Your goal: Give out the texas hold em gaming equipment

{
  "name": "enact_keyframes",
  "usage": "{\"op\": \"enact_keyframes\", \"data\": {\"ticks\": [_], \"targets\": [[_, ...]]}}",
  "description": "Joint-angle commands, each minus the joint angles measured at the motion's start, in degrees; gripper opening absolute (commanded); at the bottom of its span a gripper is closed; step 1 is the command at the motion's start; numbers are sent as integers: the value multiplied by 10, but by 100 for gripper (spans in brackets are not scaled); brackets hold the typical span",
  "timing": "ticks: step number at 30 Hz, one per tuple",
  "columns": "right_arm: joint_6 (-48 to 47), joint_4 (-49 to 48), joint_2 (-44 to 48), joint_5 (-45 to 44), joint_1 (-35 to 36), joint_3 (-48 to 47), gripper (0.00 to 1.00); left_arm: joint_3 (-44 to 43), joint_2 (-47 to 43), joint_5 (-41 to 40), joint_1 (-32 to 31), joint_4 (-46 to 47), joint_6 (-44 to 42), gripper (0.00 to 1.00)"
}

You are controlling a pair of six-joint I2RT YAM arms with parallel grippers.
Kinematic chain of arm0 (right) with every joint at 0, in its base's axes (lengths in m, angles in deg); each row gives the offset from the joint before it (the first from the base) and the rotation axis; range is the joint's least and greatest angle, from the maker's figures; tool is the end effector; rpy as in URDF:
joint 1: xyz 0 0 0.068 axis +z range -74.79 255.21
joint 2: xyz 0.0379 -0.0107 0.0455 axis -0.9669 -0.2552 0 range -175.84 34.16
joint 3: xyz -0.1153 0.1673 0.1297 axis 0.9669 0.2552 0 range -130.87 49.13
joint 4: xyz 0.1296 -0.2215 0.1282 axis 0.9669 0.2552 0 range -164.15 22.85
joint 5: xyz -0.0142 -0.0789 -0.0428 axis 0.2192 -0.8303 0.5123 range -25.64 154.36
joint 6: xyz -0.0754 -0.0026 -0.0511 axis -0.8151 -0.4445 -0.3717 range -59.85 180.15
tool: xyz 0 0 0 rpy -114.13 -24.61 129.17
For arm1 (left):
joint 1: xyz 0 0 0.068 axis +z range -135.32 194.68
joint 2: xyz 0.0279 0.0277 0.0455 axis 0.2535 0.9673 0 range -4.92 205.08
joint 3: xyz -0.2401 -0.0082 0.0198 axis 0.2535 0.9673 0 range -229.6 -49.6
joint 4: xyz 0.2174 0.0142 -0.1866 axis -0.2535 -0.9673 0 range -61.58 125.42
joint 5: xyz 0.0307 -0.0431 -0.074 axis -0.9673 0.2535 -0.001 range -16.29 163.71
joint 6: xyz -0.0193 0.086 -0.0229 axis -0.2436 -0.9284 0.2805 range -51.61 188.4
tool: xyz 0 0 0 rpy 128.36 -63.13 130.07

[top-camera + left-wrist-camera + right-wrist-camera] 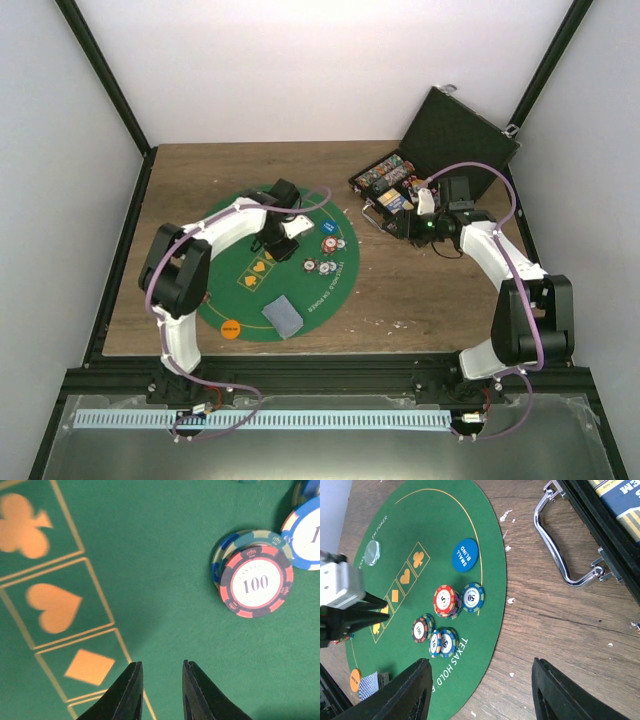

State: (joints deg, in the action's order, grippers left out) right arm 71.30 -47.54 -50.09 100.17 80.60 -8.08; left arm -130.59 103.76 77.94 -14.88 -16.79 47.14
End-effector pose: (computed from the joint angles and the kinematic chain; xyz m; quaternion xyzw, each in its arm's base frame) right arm 0.3433 0.0804 0.1602 -0.0503 0.9078 0.3318 0.2517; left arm 0.3362 -0.1976 0.1062 0.4301 0.8978 -0.0430 0.0851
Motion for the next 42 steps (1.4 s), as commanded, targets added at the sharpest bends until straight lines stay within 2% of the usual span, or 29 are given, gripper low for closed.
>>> {"op": "enact_keyframes", "data": {"ticks": [1,6,14,26,36,42], "targets": [[-7,4,-1,2,1,-6,55,5,37,24,-9,21,-2,24],[-5,4,-2,2,2,-5,55,-6,73,21,-28,42,-4,24],[-7,6,-2,-2,2,-9,56,-7,81,49,-68,48,-9,23],[-9,14,5,-9,2,-12,56,-49,92,61,-66,32,-9,23],[-35,41,7,-32,1,-64,56,-34,-5,97,-20,-65,-45,26],[-66,51,8,-31,1,-128,57,-44,-70,93,70,-109,-26,35]]}}
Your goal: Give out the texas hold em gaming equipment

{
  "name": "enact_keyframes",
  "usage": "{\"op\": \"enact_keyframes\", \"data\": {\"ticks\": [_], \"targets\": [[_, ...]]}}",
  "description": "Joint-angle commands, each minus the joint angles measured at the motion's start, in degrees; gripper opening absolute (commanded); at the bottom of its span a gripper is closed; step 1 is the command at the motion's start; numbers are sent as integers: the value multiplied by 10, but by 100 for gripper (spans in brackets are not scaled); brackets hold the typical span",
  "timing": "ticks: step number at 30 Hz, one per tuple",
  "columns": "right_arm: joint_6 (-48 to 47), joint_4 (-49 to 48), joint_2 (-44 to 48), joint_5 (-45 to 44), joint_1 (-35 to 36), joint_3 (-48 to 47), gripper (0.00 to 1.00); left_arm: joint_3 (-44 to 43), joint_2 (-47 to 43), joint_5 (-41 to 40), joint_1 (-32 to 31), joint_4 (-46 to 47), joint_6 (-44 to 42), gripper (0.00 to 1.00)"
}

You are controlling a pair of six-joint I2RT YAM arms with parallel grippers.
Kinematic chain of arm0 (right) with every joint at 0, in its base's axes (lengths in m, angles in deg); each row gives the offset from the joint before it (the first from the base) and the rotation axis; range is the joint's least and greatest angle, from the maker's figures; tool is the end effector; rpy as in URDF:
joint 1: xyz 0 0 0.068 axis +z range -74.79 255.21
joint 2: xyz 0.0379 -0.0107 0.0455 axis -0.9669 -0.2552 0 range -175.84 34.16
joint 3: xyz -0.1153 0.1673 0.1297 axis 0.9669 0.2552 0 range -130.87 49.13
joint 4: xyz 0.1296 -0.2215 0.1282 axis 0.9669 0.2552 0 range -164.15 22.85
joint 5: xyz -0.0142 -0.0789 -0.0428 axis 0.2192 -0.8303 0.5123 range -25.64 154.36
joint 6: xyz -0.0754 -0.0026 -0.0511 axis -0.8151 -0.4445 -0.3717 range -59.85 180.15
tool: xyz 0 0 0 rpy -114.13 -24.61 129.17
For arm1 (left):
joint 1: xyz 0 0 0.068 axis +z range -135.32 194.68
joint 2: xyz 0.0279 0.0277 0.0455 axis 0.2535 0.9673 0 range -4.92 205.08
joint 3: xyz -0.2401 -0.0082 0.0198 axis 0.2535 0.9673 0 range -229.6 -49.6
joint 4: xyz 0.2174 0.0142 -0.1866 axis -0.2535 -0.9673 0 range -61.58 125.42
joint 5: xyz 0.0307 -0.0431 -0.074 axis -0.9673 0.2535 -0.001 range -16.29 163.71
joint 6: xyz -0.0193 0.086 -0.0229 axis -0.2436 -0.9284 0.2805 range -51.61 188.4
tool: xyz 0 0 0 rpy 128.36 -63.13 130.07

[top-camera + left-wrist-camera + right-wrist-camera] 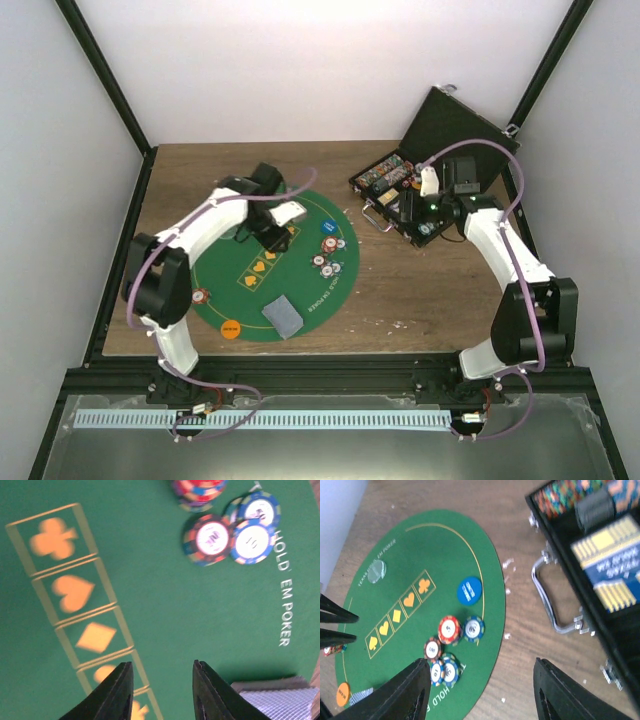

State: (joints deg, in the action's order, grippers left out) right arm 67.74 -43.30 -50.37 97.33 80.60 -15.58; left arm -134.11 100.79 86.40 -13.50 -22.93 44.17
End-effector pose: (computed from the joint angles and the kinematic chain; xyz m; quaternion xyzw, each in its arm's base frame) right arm 0.3586 0.0785 0.1975 -0.0781 0.9046 0.3020 0.2904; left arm 0.3315 -0.1979 0.1425 0.4461 0.8836 -0.1131 0.0867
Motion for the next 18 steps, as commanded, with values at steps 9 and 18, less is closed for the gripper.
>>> {"op": "enact_keyframes", "data": {"ticks": [9,18], "targets": [[-31,-13,30,48,13,-68,60,2,-117,57,233,-60,28,64],[-31,31,39,-30,125,-64,97,67,-203,156,265,-45,2,85]]}}
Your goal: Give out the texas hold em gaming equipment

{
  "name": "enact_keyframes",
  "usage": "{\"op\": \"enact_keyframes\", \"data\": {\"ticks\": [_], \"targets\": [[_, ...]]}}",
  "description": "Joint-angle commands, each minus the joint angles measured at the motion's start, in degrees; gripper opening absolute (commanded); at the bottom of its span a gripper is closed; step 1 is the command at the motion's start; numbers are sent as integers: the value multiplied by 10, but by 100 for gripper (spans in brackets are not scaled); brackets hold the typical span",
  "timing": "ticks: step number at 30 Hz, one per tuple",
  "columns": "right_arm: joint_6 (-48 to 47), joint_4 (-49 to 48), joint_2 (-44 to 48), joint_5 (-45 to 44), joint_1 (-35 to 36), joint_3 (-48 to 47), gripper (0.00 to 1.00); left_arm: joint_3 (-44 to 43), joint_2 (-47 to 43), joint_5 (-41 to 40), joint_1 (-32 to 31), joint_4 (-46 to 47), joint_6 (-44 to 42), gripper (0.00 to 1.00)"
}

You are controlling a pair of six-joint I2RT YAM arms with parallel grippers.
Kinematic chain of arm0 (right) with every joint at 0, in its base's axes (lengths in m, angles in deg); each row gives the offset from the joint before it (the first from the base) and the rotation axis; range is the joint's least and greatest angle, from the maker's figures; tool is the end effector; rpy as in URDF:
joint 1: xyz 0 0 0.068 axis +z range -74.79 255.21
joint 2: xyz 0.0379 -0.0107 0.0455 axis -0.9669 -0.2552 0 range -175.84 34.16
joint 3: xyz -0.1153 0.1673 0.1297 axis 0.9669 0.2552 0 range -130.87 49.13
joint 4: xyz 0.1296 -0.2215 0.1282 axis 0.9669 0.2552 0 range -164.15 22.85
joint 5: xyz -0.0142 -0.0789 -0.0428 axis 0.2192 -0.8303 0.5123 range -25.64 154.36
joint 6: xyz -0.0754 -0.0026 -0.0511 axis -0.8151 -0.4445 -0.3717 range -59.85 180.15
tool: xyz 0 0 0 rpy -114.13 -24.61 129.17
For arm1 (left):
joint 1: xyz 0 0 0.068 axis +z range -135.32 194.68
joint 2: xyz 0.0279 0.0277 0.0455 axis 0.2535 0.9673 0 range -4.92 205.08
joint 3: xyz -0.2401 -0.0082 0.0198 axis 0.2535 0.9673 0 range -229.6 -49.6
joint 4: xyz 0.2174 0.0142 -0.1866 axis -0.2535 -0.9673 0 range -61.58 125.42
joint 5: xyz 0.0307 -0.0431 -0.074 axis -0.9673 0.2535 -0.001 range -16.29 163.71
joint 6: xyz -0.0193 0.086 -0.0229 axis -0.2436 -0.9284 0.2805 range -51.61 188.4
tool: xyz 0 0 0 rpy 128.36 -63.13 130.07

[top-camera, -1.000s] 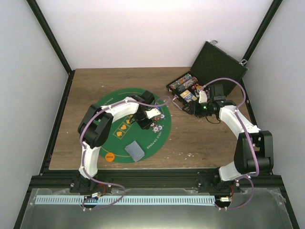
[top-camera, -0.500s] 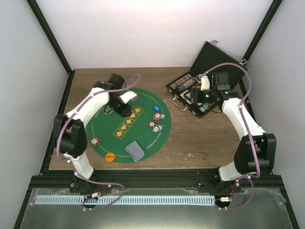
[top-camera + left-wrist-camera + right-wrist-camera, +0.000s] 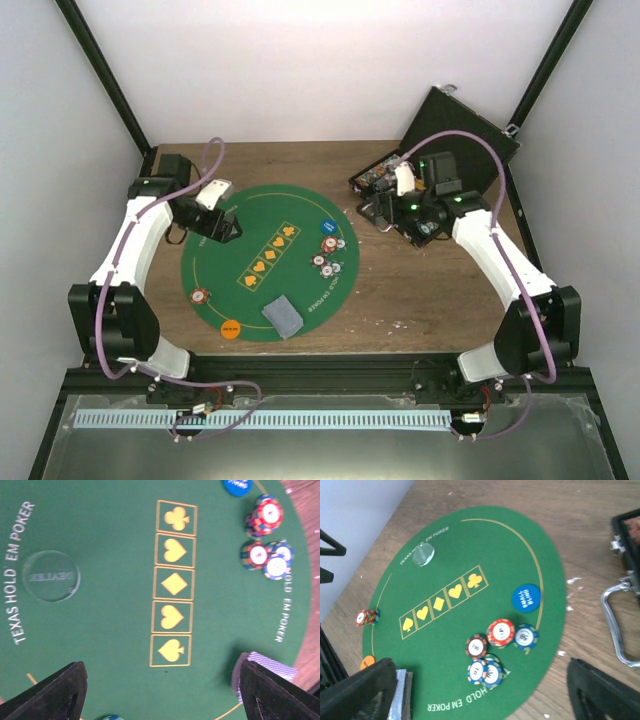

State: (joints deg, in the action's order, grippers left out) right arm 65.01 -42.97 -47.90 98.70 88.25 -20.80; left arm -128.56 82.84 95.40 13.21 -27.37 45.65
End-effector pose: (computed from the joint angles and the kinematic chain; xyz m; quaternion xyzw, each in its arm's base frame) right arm 0.3495 0.1282 0.2468 -0.1792 0.8667 0.3267 0.3318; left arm 0.3353 -0.0388 0.2199 0.2328 0.9416 -0.1535 0.1887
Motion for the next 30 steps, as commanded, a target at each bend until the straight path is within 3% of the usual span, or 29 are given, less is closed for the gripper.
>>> {"op": "enact_keyframes", "data": {"ticks": [1,4,6,11,17,23,26,30], "targets": [[-3,35,15,-57,63,-14,99,10,-27,78,-2,-2,-15,86],[5,51,28,-95,101,-10,100,2,-29,122,-2,-17,-23,90],[9,59,43,-116,118,-1,100,-5,-29,168,-3,-29,-30,99],[13,57,92,-155,125,26,100,-20,-45,246,-33,-43,-59,100],[6,50,116,-141,125,33,100,-26,-89,179,-183,-92,-184,100],[-22,46,116,-113,125,44,100,21,-125,48,-338,-277,-486,100],[-30,38,115,-106,125,45,100,64,-144,26,-391,-249,-593,100],[-44,24,111,-98,125,56,100,99,-100,26,-415,-149,-659,100]]}}
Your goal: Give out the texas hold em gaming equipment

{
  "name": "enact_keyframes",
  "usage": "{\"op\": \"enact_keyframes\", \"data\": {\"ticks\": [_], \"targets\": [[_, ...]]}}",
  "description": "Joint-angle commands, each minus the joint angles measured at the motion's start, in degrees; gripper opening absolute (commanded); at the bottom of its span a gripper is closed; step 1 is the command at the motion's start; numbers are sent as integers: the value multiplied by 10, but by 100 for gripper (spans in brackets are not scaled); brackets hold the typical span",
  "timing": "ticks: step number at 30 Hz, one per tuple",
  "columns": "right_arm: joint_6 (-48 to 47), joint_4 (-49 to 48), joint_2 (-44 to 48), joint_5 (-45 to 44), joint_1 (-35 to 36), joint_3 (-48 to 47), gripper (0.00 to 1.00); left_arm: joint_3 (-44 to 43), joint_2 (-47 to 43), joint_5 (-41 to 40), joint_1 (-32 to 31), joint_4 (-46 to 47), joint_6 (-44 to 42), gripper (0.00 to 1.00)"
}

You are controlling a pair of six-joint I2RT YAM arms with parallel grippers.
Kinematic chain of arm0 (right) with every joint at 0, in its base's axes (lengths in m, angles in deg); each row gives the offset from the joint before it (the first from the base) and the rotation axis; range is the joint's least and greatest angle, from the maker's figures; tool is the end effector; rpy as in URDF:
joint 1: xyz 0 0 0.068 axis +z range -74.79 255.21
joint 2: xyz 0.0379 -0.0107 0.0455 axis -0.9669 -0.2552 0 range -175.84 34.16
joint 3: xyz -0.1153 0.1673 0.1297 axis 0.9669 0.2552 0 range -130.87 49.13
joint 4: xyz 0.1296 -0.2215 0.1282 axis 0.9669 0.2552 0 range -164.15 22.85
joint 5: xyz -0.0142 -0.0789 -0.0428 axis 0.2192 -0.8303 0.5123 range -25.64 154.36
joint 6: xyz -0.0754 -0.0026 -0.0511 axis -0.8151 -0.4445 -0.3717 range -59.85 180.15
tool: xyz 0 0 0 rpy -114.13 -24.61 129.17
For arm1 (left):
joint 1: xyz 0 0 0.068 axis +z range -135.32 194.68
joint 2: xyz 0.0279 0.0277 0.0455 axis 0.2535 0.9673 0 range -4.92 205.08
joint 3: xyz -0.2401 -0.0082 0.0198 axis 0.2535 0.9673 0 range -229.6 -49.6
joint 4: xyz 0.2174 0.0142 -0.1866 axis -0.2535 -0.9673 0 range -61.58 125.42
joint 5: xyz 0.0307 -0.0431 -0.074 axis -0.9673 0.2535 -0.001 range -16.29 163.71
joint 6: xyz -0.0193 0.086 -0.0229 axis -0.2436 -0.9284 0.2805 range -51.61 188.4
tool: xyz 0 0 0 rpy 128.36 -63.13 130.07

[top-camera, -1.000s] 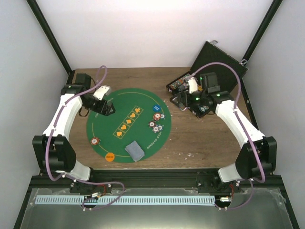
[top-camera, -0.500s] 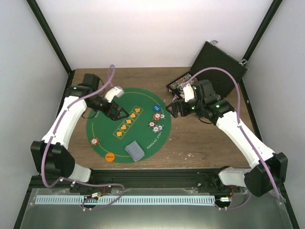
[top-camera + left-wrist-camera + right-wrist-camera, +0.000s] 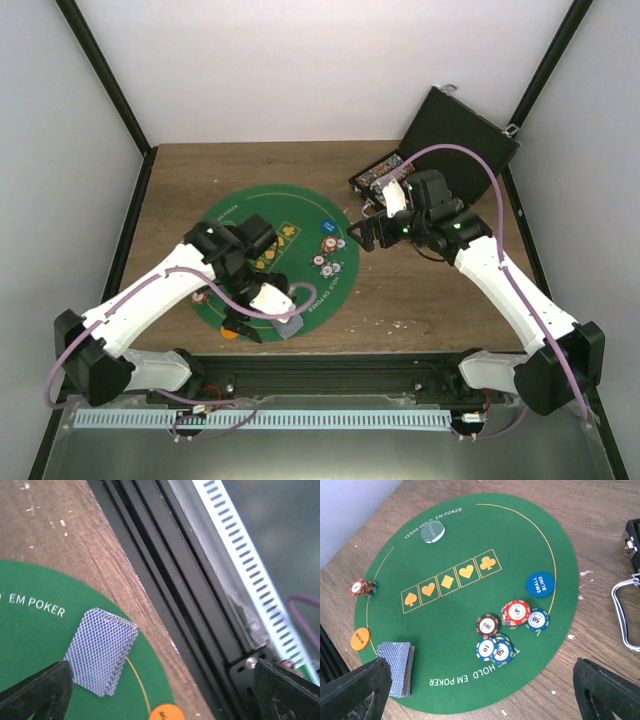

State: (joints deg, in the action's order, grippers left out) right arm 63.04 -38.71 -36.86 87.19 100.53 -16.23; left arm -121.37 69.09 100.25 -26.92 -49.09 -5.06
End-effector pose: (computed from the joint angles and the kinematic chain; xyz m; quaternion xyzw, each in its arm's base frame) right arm 0.2882 0.1714 0.2667 -0.2539 0.8594 0.2736 0.3495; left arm 0.1543 -0.1858 0.2381 0.8243 0.5168 -0.2131 0.0895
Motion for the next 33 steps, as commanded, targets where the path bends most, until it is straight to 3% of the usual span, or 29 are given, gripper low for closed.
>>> {"op": "enact_keyframes", "data": {"ticks": [1,10,18,33], "targets": [[-27,-21,-2,20,2,13,100,32,57,-23,-13,90,-159,100],[-27,-50,-49,38,1,46,100,79,167,-23,-11,243,-201,100],[-20,-55,-92,62,0,61,100,73,221,-38,10,195,-258,100],[-29,-54,-115,50,-1,61,100,106,247,-68,19,243,-247,100]]}}
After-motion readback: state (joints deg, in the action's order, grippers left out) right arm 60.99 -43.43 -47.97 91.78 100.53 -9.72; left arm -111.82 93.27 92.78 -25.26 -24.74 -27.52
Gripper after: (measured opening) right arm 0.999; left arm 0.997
